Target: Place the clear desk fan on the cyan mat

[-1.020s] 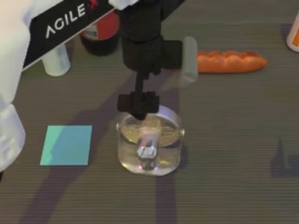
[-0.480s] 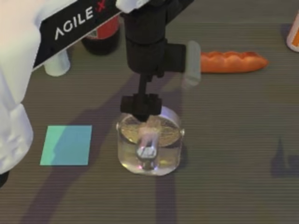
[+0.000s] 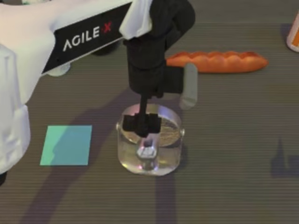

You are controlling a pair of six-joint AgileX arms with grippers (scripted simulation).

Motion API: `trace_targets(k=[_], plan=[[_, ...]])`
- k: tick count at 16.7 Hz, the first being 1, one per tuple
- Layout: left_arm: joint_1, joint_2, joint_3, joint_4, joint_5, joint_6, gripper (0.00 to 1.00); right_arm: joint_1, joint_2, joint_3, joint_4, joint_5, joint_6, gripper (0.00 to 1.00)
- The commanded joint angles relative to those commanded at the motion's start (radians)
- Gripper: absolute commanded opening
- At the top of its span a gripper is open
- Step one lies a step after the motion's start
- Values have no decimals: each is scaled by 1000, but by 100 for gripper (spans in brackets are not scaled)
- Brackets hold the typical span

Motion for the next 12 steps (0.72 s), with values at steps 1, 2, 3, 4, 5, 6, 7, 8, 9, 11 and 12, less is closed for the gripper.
trace_targets(k=[1,2,3,4,5,6,7,8,9,11,12], plan=[[0,0,0,0,0,0,100,0,0,0,0,0,0,100],[0,0,0,0,0,0,100,0,0,0,0,0,0,100],[0,0,0,0,0,0,100,0,0,0,0,0,0,100],[0,0,0,0,0,0,92,0,0,0,0,0,0,100],[0,0,0,0,0,0,85,0,0,0,0,0,0,100],[0,0,0,0,0,0,77,0,0,0,0,0,0,100],[0,0,0,0,0,0,70,0,0,0,0,0,0,100],[0,0,0,0,0,0,62,0,0,0,0,0,0,100],[0,0,0,0,0,0,55,0,0,0,0,0,0,100],[0,0,0,0,0,0,40,0,0,0,0,0,0,100],[0,0,0,0,0,0,32,0,0,0,0,0,0,100]])
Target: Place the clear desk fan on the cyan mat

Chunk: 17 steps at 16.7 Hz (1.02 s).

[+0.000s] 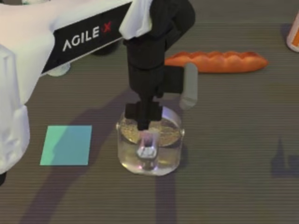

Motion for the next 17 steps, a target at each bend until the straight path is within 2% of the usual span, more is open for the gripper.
trace_targets(k=[4,5,14,17], plan=[[0,0,0,0,0,0,2,0,0,0,0,0,0,100],[0,0,0,0,0,0,0,0,0,0,0,0,0,100],[2,-4,2,-4,0,1,0,0,0,0,0,0,0,100],[13,4,75,-69,0,-4,0,0,0,0,0,0,0,100]])
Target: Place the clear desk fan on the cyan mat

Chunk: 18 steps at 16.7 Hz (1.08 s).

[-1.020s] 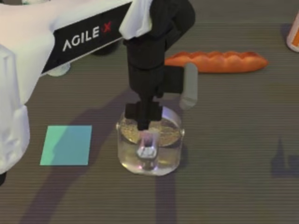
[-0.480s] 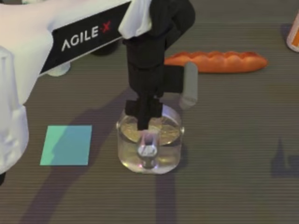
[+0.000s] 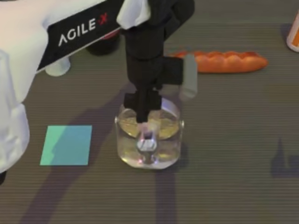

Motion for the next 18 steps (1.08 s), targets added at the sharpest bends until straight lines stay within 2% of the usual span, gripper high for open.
trace_targets(k=[5,12,15,18], plan=[[6,12,152,-139,1,5,0,0,0,0,0,0,0,100],[5,6,145,-147,-6,-24,0,0,0,0,0,0,0,100],[21,-4,115,-175,-25,-146,0,0,0,0,0,0,0,100],[49,-25,76,-209,-51,-365,0,0,0,0,0,0,0,100]])
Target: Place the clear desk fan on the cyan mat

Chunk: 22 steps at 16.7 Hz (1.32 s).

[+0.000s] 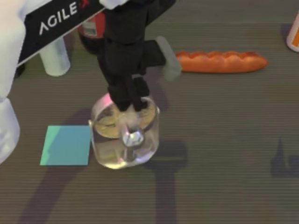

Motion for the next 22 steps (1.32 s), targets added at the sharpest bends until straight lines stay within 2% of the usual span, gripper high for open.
trace_targets(k=[4,8,12,15,18,22], plan=[[52,-51,-61,-29,-30,-430,0,0,0,0,0,0,0,100],[115,-128,-136,-18,-42,-965,0,0,0,0,0,0,0,100],[181,-212,-221,26,-32,-1520,0,0,0,0,0,0,0,100],[230,-273,-294,73,-11,-1891,0,0,0,0,0,0,0,100],[275,-323,-366,123,14,-2181,0,0,0,0,0,0,0,100],[318,-364,-436,176,46,-2423,0,0,0,0,0,0,0,100]])
